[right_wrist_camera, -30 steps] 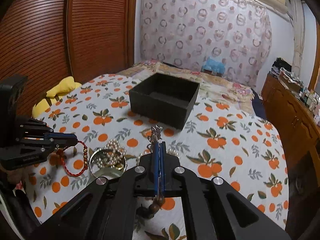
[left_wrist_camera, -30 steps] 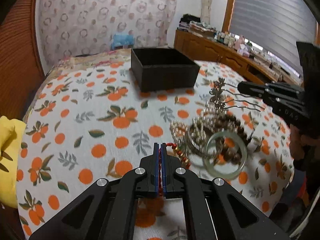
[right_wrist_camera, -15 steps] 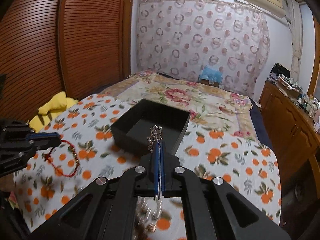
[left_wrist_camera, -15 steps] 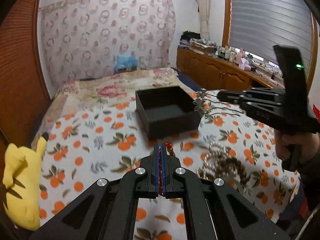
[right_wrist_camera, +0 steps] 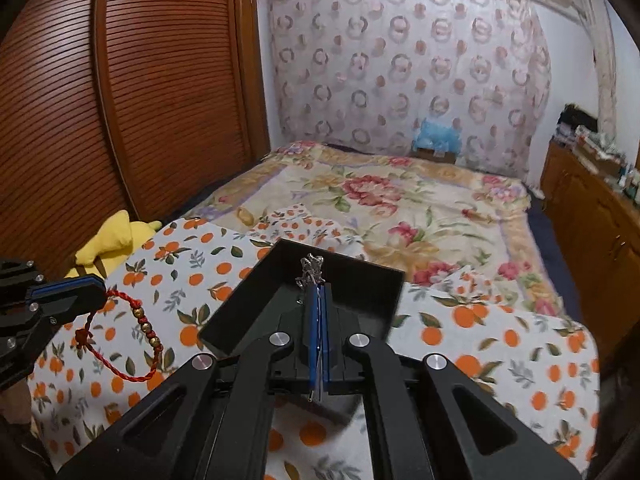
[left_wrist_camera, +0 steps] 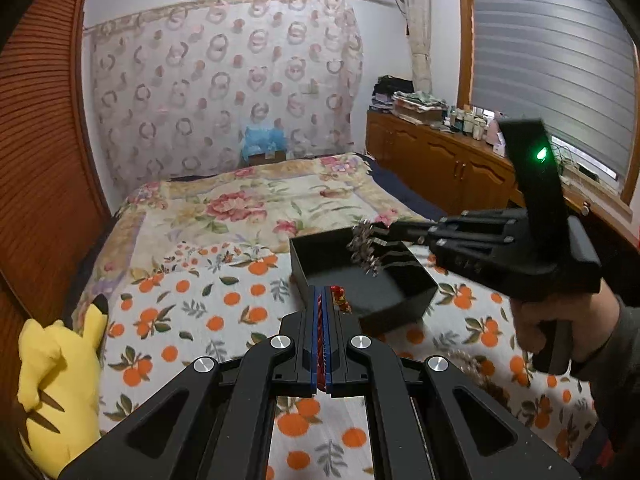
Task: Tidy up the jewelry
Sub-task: 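Carry hairpins and red bracelet into the black box while both tools open to release, then grasp the silver engraved bangle with the left tool while the right tool returns to the pile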
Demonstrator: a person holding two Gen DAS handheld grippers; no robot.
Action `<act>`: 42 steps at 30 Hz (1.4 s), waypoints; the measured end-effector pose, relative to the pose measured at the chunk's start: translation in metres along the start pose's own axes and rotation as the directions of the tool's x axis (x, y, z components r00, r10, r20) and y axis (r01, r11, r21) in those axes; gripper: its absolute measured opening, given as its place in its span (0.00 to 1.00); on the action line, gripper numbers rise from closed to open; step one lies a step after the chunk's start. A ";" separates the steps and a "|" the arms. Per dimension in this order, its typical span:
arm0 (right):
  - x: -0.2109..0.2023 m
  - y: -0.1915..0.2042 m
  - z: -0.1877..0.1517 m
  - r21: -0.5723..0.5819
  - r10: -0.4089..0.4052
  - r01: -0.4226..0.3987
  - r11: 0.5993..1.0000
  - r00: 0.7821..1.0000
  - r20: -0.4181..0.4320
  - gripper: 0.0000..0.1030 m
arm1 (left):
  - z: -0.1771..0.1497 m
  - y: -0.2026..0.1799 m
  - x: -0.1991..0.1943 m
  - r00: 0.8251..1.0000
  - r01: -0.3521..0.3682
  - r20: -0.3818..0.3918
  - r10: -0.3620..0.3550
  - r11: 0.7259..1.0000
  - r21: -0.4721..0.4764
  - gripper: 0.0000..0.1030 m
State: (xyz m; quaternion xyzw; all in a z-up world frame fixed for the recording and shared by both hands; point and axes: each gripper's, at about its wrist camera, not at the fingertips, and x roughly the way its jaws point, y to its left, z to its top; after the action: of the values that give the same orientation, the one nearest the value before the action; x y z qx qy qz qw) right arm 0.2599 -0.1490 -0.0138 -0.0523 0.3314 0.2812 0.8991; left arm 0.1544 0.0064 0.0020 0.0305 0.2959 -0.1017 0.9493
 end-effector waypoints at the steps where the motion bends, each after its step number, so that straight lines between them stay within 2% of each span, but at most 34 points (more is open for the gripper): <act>1: 0.006 -0.001 0.000 0.008 0.017 -0.017 1.000 1.000 -0.011 0.02 | 0.001 0.001 0.002 1.000 -0.005 -0.002 0.005 1.000 0.000 0.01; 7: 0.036 -0.002 -0.002 0.059 0.104 -0.100 0.993 0.993 -0.061 0.02 | 0.006 0.009 0.018 1.000 -0.023 -0.017 0.023 1.000 -0.015 0.01; 10: 0.036 -0.003 -0.002 0.052 0.096 -0.093 0.994 0.994 -0.058 0.04 | 0.009 0.010 0.027 0.999 -0.030 -0.025 0.030 0.999 -0.013 0.01; 11: 0.034 -0.004 -0.002 0.049 0.097 -0.095 0.994 0.994 -0.056 0.09 | 0.011 0.010 0.030 0.999 -0.030 -0.027 0.029 0.999 -0.012 0.01; 12: 0.032 -0.005 -0.002 0.045 0.095 -0.093 0.995 0.994 -0.054 0.18 | 0.012 0.010 0.033 0.999 -0.028 -0.028 0.028 1.000 -0.013 0.01; 13: 0.027 -0.008 -0.002 0.038 0.078 -0.076 0.996 0.996 -0.044 0.20 | 0.014 0.009 0.035 0.999 -0.028 -0.028 0.028 1.000 -0.012 0.01; 23: -0.019 -0.039 -0.011 0.026 0.012 -0.013 1.000 1.000 0.022 0.21 | 0.030 -0.011 0.061 0.999 -0.019 -0.031 0.019 1.000 0.013 0.01; 31: -0.043 -0.042 -0.034 0.020 -0.013 0.012 1.000 0.999 0.031 0.21 | 0.039 -0.024 0.082 0.998 -0.022 -0.051 0.023 1.000 0.018 0.01; 33: -0.047 -0.040 -0.041 0.027 -0.008 0.007 1.000 0.999 0.035 0.21 | 0.039 -0.025 0.084 0.998 -0.012 -0.062 0.013 1.000 0.012 0.11; 34: -0.050 -0.040 -0.045 0.031 -0.007 0.006 0.999 0.999 0.036 0.21 | 0.036 -0.025 0.084 0.998 -0.017 -0.066 0.017 1.000 0.012 0.20; 35: -0.053 -0.039 -0.051 0.034 -0.008 0.006 0.999 0.999 0.036 0.21 | 0.035 -0.025 0.085 0.997 -0.026 -0.066 0.027 1.000 0.016 0.24; 39: -0.065 -0.027 -0.067 0.025 -0.012 0.011 1.000 0.999 0.036 0.21 | 0.023 -0.023 0.077 0.997 -0.023 -0.077 0.025 1.000 0.021 0.25; 42: -0.076 -0.023 -0.081 0.038 -0.002 0.000 0.999 0.999 0.040 0.21 | 0.012 -0.023 0.066 0.997 -0.022 -0.079 0.025 0.999 0.031 0.33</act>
State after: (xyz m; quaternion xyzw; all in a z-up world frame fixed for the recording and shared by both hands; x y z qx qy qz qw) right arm 0.1790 -0.2267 -0.0316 -0.0298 0.3185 0.2756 0.9065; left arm 0.2092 -0.0287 -0.0252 0.0521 0.3316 -0.0937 0.9373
